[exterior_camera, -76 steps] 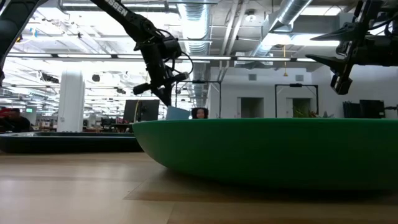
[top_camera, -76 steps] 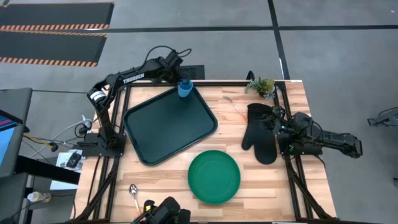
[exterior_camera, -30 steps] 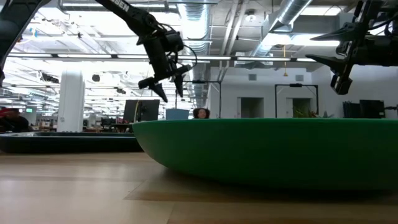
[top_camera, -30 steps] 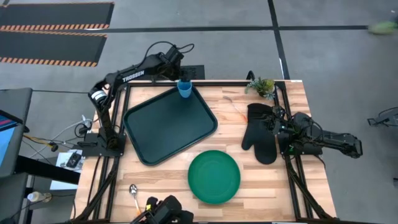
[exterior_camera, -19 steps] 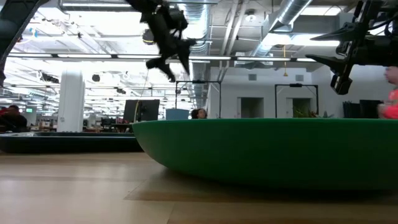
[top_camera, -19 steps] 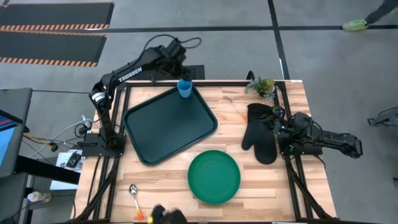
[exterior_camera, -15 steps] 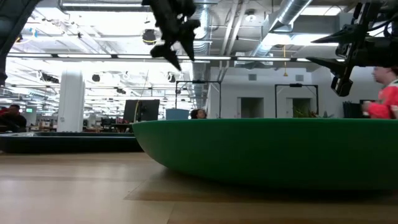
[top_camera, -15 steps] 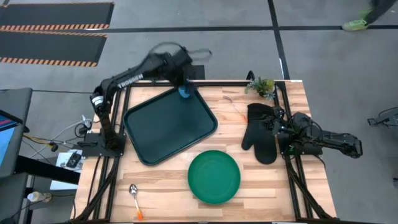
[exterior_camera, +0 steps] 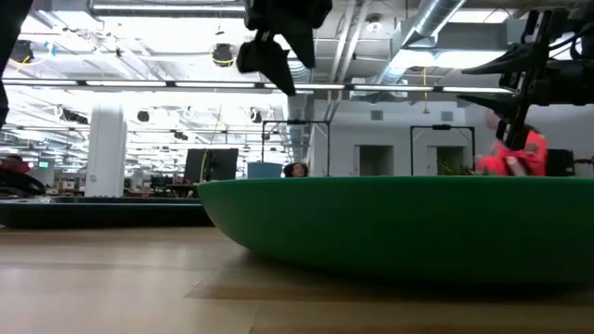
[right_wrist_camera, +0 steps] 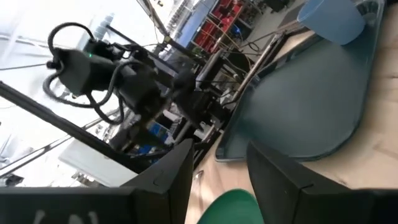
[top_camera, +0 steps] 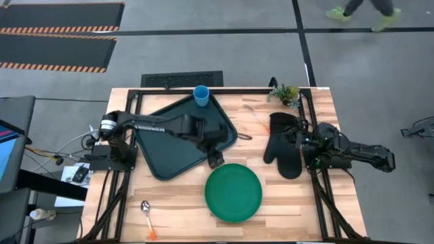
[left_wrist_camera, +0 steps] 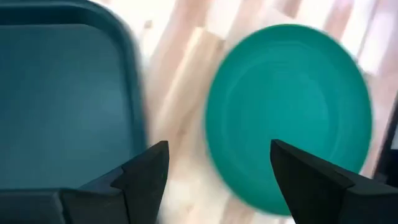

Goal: Pick and place plate/cup/fork/spoon on tray
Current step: Put the green plate on the black serving tray below the blue cup

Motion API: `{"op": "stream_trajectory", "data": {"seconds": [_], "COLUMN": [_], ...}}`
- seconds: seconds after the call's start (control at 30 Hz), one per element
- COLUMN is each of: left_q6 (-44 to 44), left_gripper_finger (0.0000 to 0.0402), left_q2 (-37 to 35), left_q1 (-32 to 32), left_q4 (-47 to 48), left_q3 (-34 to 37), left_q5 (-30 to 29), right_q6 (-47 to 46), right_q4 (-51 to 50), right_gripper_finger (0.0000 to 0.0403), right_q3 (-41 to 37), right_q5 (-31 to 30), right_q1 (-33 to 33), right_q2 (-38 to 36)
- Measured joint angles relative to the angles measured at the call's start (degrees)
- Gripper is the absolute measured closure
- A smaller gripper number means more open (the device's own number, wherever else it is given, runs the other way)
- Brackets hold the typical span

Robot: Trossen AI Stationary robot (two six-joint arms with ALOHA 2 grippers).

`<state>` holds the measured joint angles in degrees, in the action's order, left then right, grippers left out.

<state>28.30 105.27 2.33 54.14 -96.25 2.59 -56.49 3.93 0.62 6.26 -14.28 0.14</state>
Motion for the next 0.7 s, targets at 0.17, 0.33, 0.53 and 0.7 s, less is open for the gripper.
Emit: {"op": "stream_trajectory", "data": {"seconds": [0.17, 0.33, 0.53, 0.7], "left_q6": [6.99, 12.17, 13.13, 14.58], "left_gripper_finger": [0.0137, 0.0137, 0.0137, 0.0137], "left_q2": [0.04, 0.11, 0.09, 0.09], "left_q1": [2.56, 4.72, 6.9, 8.76], "left_q4": [-10.0, -14.49, -14.91, -15.31], "left_q3": [8.16, 13.79, 15.37, 15.37], "left_q5": [0.62, 0.08, -3.0, -6.47], "right_q6": [0.0, 0.0, -0.28, -0.21], "right_q4": [-1.1, -1.26, -1.46, -1.74], "right_gripper_finger": [0.0228, 0.0228, 0.0228, 0.0228], "right_q3": [0.03, 0.04, 0.05, 0.09], "right_q5": [-0.03, -0.07, -0.07, -0.09], "right_q1": [0.0, 0.0, 0.0, 0.0], "right_q2": [0.02, 0.02, 0.02, 0.02]}}
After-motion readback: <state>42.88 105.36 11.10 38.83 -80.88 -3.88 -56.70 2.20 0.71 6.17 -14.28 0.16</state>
